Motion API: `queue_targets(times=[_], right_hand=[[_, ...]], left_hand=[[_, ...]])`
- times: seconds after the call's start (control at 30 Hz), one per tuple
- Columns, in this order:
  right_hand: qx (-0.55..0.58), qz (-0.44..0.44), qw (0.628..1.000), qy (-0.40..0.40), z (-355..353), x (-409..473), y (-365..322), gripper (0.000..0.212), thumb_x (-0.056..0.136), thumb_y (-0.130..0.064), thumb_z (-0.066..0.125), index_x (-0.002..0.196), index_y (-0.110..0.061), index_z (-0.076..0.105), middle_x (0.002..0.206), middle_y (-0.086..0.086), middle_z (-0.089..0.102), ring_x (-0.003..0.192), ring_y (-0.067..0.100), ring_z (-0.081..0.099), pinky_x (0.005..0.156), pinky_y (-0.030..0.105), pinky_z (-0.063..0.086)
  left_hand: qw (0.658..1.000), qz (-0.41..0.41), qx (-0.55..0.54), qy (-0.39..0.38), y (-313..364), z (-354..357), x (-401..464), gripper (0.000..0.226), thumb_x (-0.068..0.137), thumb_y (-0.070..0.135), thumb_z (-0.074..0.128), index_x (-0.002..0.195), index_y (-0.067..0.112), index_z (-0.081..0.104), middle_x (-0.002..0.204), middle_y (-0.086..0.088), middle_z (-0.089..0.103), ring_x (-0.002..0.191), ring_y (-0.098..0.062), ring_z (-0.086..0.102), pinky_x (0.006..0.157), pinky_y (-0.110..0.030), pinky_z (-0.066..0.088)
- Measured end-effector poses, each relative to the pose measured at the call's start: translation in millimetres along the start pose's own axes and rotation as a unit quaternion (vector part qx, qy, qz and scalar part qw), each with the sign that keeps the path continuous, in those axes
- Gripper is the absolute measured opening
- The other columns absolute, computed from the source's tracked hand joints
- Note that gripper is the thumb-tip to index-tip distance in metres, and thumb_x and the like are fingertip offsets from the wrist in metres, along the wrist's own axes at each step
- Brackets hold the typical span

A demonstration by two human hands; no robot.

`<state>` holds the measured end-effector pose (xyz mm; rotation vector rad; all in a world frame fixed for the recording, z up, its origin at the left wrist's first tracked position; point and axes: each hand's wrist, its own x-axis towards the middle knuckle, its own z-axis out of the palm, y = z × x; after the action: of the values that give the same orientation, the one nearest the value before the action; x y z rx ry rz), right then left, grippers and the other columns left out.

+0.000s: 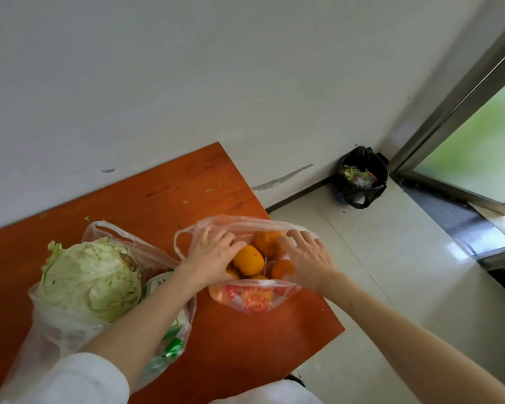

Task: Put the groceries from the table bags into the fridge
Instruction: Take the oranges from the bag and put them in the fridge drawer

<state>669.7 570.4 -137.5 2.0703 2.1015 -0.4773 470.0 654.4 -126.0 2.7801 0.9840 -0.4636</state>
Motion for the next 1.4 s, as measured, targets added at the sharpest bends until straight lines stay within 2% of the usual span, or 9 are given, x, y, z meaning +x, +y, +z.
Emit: queue_targets(times=[0.13,0.27,0.4,0.57,0.7,0.87,1.0,1.27,1.4], right_hand=[[0.009,-0.058,0.997,-0.058,-2.9,-1.7,13.5,0.106,0.073,-0.063,0.063,0.147,-0.032,-0.006,0.154,0.006,0.006,0.14,0.03,0.012,0.113,0.045,0.022],[0.05,-0.078,0.989,-0.116,-2.7,-0.1,16.7,0.106,0.076,-0.06,0.063,0.146,-0.031,-0.011,0.155,0.005,0.0,0.141,0.03,0.008,0.113,0.043,0.023],[0.084,-0.035,0.992,-0.084,7.1,-2.9,17.5,0.093,0.077,-0.056,0.064,0.147,-0.031,0.008,0.151,0.003,0.016,0.137,0.026,0.021,0.11,0.039,0.031],[0.138,-0.058,0.984,0.098,8.9,-13.3,-2.3,0.038,0.088,-0.03,0.056,0.123,-0.013,0.057,0.129,0.01,0.053,0.121,0.031,0.05,0.099,0.041,0.042],[0.116,0.005,0.993,-0.032,19.7,-14.5,-5.9,0.056,0.087,-0.038,0.056,0.138,-0.023,0.038,0.144,0.002,0.034,0.131,0.024,0.035,0.105,0.036,0.036],[0.067,0.038,0.995,-0.059,38.5,-17.4,-1.6,0.086,0.08,-0.052,0.061,0.146,-0.026,0.012,0.145,0.004,0.031,0.127,0.027,0.04,0.1,0.04,0.041],[0.122,0.067,0.989,-0.056,45.2,-12.7,-8.7,0.098,0.075,-0.052,0.068,0.146,-0.023,0.007,0.15,0.006,0.025,0.133,0.029,0.036,0.104,0.043,0.037],[0.222,0.057,0.973,-0.006,54.1,-19.1,-1.2,0.098,0.072,-0.051,0.07,0.145,-0.029,0.009,0.141,0.005,0.036,0.128,0.025,0.038,0.105,0.04,0.037],[0.323,0.021,0.945,0.053,45.8,-27.0,4.8,0.094,0.072,-0.055,0.069,0.145,-0.033,0.014,0.146,-0.001,0.03,0.132,0.018,0.032,0.105,0.039,0.04]], left_hand=[[0.995,-0.018,0.003,-0.102,-13.9,3.6,-7.1,0.109,0.07,0.063,0.064,0.148,0.026,-0.004,0.156,-0.008,-0.007,0.143,-0.028,-0.008,0.114,-0.049,-0.006],[0.984,-0.031,-0.07,-0.16,-17.1,6.7,-10.5,0.123,0.066,0.063,0.068,0.145,0.029,-0.019,0.155,-0.009,-0.016,0.144,-0.027,-0.012,0.116,-0.042,-0.001],[0.991,-0.027,-0.094,-0.093,-12.4,6.6,-13.3,0.101,0.075,0.054,0.066,0.148,0.028,0.001,0.156,-0.003,0.002,0.144,-0.022,0.004,0.116,-0.041,0.01],[0.994,0.02,-0.105,0.029,12.3,10.5,-3.0,0.062,0.085,0.037,0.061,0.138,0.023,0.033,0.14,0.001,0.039,0.129,-0.018,0.036,0.108,-0.035,0.024],[0.988,-0.021,-0.15,0.026,27.1,23.7,10.0,0.055,0.088,0.03,0.058,0.137,0.022,0.033,0.139,-0.001,0.036,0.125,-0.02,0.04,0.101,-0.034,0.039],[0.985,-0.036,-0.165,0.019,30.7,33.9,19.5,0.06,0.085,0.018,0.062,0.137,0.023,0.032,0.143,-0.004,0.031,0.127,-0.024,0.04,0.102,-0.037,0.042],[0.986,-0.054,-0.154,0.026,33.7,38.1,23.4,0.059,0.082,0.016,0.066,0.131,0.024,0.035,0.139,-0.007,0.035,0.121,-0.027,0.045,0.097,-0.04,0.045],[0.977,-0.081,-0.193,0.031,33.0,39.2,21.9,0.059,0.08,0.033,0.066,0.13,0.027,0.036,0.135,-0.004,0.041,0.121,-0.023,0.044,0.099,-0.035,0.039],[0.964,-0.112,-0.235,0.059,35.4,31.0,13.0,0.059,0.077,0.038,0.068,0.126,0.03,0.038,0.129,-0.002,0.047,0.117,-0.021,0.046,0.096,-0.035,0.04]])
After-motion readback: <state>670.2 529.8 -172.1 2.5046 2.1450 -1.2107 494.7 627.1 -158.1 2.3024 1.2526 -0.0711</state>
